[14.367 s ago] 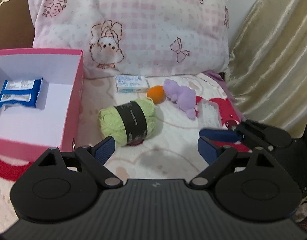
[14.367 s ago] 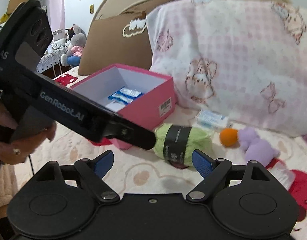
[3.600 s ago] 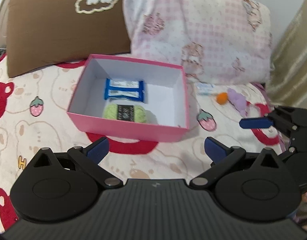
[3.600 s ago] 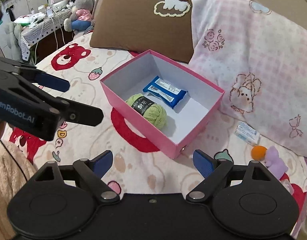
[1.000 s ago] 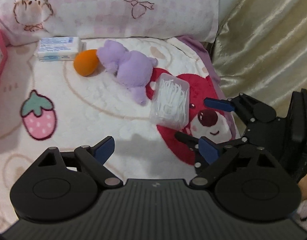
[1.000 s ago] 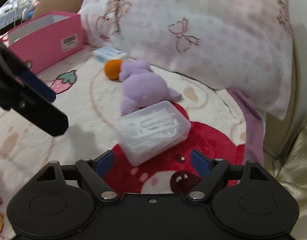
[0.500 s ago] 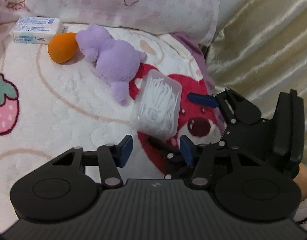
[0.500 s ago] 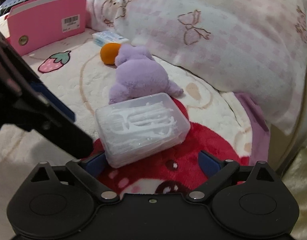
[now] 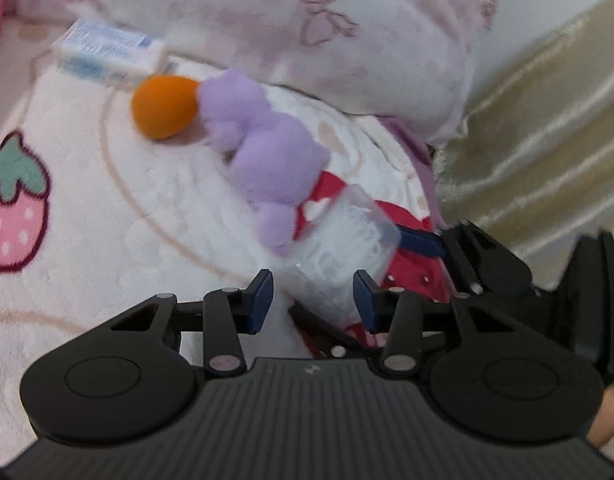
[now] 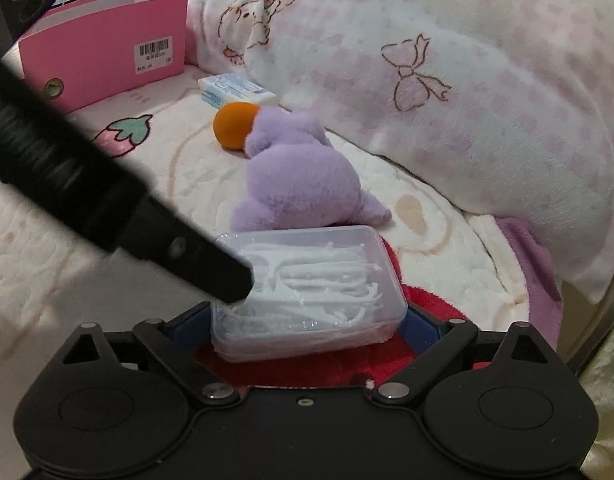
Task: Organize objects
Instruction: 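Close the right tool on the clear plastic floss-pick box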
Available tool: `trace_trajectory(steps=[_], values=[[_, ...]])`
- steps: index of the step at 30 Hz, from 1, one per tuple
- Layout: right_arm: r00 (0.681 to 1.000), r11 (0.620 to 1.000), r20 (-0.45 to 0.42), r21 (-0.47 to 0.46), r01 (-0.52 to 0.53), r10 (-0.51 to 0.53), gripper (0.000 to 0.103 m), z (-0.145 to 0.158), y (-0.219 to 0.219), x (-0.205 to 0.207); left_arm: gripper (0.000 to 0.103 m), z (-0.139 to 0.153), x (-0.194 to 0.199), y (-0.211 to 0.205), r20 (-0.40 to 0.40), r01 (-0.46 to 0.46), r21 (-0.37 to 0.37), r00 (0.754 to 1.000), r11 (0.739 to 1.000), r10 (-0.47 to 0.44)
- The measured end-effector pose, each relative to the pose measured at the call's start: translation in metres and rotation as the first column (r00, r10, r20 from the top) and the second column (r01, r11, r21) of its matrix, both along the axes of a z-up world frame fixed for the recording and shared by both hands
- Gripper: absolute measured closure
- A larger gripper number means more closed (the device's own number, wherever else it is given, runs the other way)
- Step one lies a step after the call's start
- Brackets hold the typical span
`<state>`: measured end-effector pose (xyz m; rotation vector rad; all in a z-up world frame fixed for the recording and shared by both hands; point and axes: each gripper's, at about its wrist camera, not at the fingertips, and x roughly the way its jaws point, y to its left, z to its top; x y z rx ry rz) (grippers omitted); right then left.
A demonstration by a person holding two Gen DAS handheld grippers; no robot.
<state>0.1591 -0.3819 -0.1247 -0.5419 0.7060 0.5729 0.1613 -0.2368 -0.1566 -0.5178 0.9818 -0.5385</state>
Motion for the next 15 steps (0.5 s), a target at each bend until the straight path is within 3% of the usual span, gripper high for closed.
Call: trace_trajectory(steps=[3,8,10,13,15], values=[[1.0,1.0,0.003,0.021,0.023,-0.023,0.005,0.0,0.0,-0.003,0.061,-0.006,0.003,0.006,-0.057,0.002,-0.024,0.998,1.0,-0.004],[0.999,0.996,-0.017,0.072,0.052,-0.051,0.004,0.005,0.002,-0.01,0.064,-0.006,-0.001,0.008,-0.041,0.014,-0.022,0.999,1.0,-0.015],[0.998,0.994,-0.036,0.092,0.053,-0.05,0.004,0.006,0.004,-0.014,0.064,-0.004,-0.004,0.008,-0.023,0.016,-0.013,1.0,1.0,-0.016],[0.998,0.996,-0.018,0.07,0.058,-0.057,0.006,0.008,0.01,-0.022,0.066,0.005,-0.015,0.001,0.076,0.034,0.088,0.996,0.995,-0.041],[0.996,0.992,-0.024,0.085,0.091,-0.089,0.01,0.011,0.01,-0.024,0.068,0.007,-0.018,0.003,0.065,0.039,0.079,0.997,0.996,-0.045]])
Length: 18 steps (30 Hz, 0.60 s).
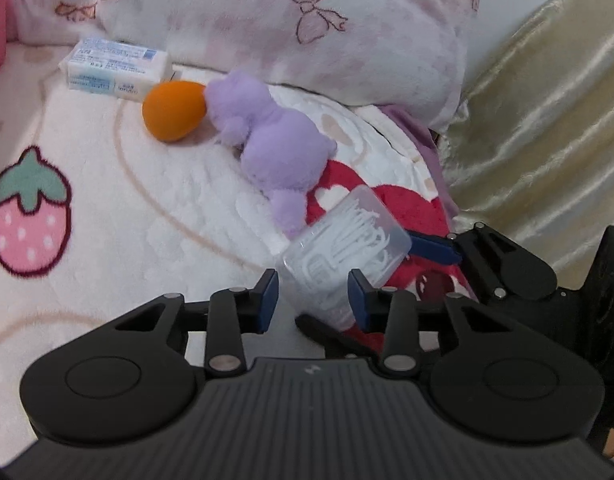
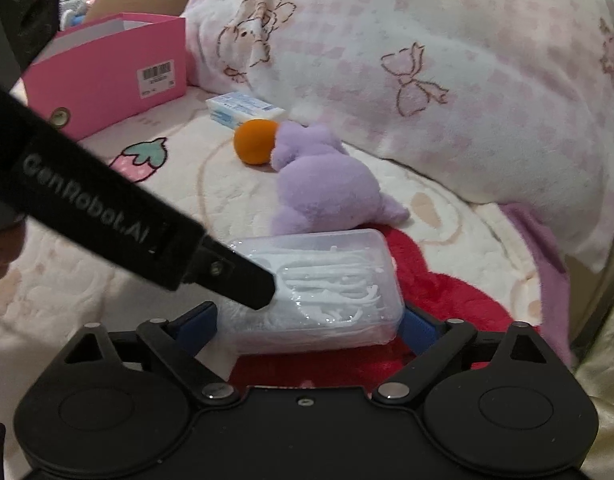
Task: Organize objects
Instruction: 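Close the right tool on the clear plastic floss-pick box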
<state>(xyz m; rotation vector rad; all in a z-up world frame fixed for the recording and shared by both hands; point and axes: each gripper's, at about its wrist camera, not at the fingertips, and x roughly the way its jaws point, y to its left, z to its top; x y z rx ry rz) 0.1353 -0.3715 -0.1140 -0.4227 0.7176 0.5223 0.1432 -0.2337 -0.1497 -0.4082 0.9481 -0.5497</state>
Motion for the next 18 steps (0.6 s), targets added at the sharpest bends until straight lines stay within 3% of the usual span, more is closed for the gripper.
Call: trace_trajectory(steps=[4,7,11,18], values=[[0.993,0.988,-0.085,0.128,0.089,-0.079,0.01,0.004,-0.002,-0.007,0.068,0.002,-0.006,0.015,-0.026,0.011,-0.035,1.0,0.999,-0.012],[0.992,0.982,-0.102,0.168,0.085,-0.069,0.009,0.003,0.007,-0.021,0.068,0.006,-0.013,0.028,-0.01,0.027,0.006,1.0,1.0,-0.027],[0.984,0.965,-0.169,0.24,0.103,-0.063,0.009,0.003,0.016,-0.035,0.068,0.007,-0.017,0.045,-0.047,0.049,0.061,0.998,0.997,-0.046],[0.98,0.96,-0.196,0.264,0.089,-0.037,0.009,0.015,0.037,-0.067,0.065,0.01,-0.041,0.07,-0.115,0.06,0.1,0.992,0.993,-0.048]])
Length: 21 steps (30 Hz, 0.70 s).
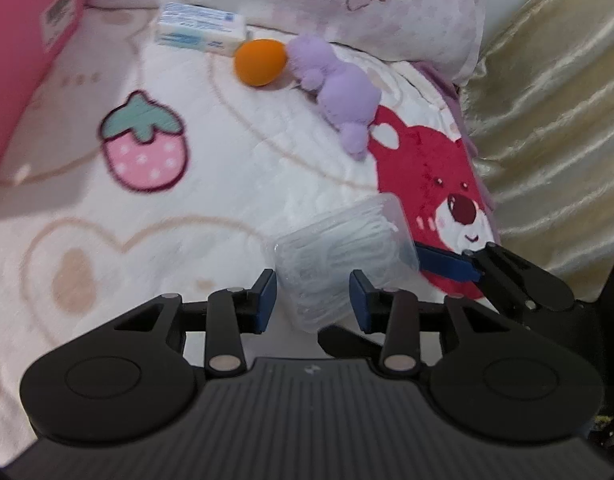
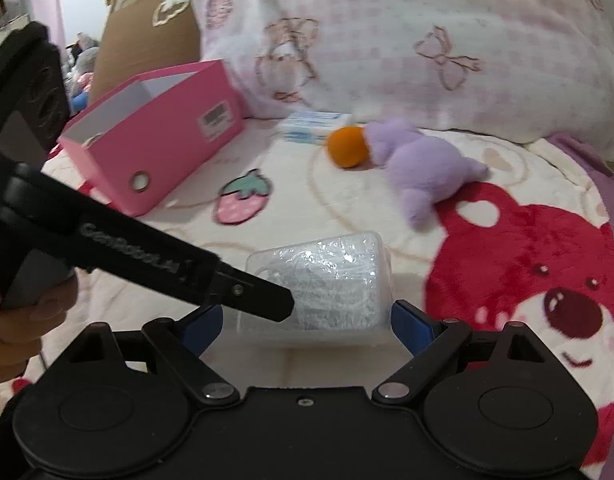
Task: Organize objects
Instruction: 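Close the right tool on the clear plastic floss-pick box, then lift the floss-pick box with the right tool off the blanket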
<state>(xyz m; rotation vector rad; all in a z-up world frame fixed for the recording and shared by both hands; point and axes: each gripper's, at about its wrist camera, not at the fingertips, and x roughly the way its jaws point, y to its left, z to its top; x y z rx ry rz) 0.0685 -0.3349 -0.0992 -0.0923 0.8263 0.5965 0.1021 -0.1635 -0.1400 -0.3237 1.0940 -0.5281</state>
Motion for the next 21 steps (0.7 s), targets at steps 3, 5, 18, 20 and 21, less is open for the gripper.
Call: trace_trajectory(steps=[3,5,18,20,21], values=[[0.999,0.999,-0.034,0.027,0.022,-0.021,0.009,-0.002,-0.001,-0.004,0.065,-0.004,-0.001,0.007,-0.019,-0.02,-0.017,1.0,1.0,0.019],[0.998,0.999,-0.044,0.033,0.039,-0.038,0.009,-0.004,-0.001,-0.004,0.065,-0.007,0.002,0.008,-0.025,-0.033,-0.02,0.999,0.999,0.033],[0.987,0.987,0.014,0.008,0.158,-0.158,0.008,-0.02,0.006,-0.004,0.063,-0.021,0.016,0.001,-0.027,-0.047,-0.077,0.999,0.996,0.045],[0.985,0.986,0.026,0.005,0.169,-0.169,0.008,-0.023,0.006,-0.005,0.062,-0.023,0.019,0.001,-0.042,-0.052,-0.088,0.998,0.995,0.048],[0.984,0.984,0.034,-0.014,0.177,-0.176,0.008,-0.024,0.008,-0.005,0.062,-0.023,0.02,0.0,-0.045,-0.049,-0.091,0.998,0.995,0.046]])
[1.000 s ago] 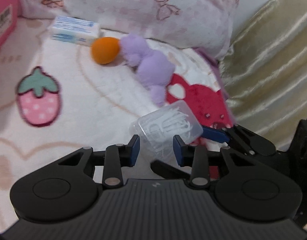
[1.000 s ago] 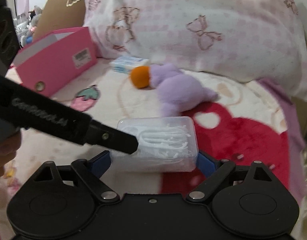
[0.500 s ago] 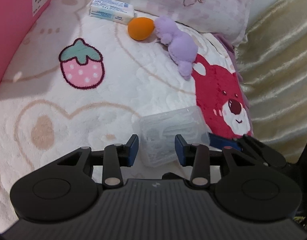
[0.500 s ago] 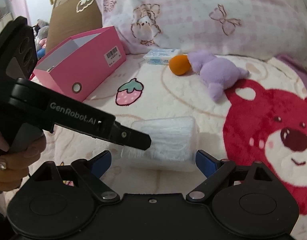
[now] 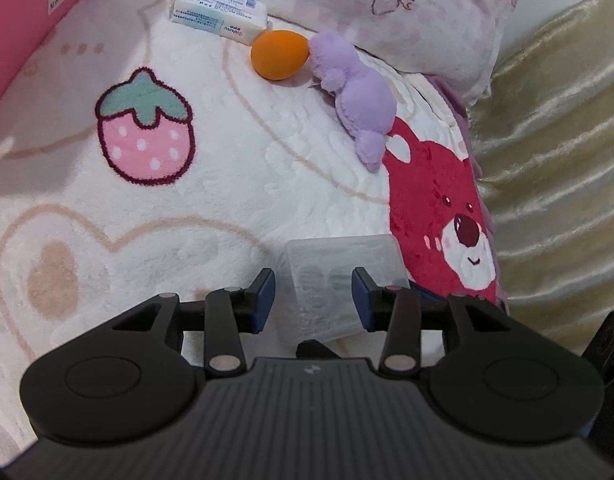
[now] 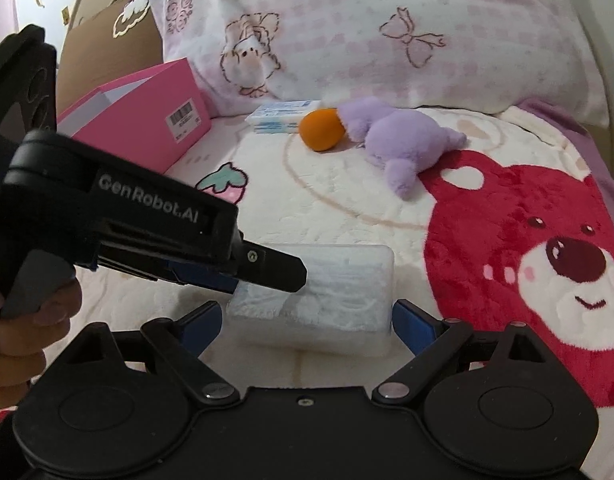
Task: Organize objects
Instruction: 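Lift the floss-pick box with the right tool off the blanket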
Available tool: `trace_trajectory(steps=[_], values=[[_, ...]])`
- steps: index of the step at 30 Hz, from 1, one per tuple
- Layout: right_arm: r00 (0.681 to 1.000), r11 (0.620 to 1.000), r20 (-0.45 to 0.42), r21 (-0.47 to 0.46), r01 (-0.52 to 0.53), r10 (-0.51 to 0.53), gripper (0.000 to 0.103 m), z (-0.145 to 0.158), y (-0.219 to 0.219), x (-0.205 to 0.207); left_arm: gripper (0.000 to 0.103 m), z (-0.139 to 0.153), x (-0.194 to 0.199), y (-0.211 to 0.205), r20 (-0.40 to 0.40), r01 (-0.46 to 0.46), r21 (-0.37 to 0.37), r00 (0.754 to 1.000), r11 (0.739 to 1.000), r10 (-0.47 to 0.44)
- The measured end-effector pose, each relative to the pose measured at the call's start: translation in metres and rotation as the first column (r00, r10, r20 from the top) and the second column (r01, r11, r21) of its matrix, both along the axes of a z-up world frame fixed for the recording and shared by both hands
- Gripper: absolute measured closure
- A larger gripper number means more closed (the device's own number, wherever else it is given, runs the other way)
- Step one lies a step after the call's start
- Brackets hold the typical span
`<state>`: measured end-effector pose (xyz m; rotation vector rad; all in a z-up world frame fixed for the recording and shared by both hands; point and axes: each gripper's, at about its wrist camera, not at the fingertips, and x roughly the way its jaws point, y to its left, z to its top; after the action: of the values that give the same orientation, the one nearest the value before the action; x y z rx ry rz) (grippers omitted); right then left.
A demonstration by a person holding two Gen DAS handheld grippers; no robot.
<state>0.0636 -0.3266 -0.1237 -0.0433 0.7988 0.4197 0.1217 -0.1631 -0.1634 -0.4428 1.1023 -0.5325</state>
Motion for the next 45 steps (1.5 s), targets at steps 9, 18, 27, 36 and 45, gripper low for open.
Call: trace_trajectory(steps=[9,18,27,36,45], values=[[0.999,0.999,0.022,-0.033,0.036,-0.035,0.008,-0.006,0.008,-0.003,0.06,-0.007,0.007,0.004,-0.046,0.013,-0.042,0.999,0.999,-0.015],[0.997,0.997,0.051,-0.043,0.057,-0.055,0.008,-0.013,0.011,-0.007,0.059,-0.005,0.011,0.0,-0.059,0.033,-0.015,0.998,0.999,-0.034],[0.996,0.996,0.048,-0.042,0.082,-0.08,0.008,-0.012,0.013,-0.009,0.06,-0.019,0.011,0.017,-0.127,-0.014,-0.136,0.992,0.991,-0.004],[0.988,0.989,0.042,0.011,0.148,-0.148,0.008,-0.007,0.014,-0.014,0.061,-0.006,-0.004,0.015,-0.024,0.0,-0.092,1.0,0.996,-0.002],[0.992,0.993,0.065,-0.023,0.114,-0.112,0.008,0.006,0.03,-0.02,0.061,0.013,-0.015,0.02,0.027,0.019,-0.027,0.999,0.999,-0.018]])
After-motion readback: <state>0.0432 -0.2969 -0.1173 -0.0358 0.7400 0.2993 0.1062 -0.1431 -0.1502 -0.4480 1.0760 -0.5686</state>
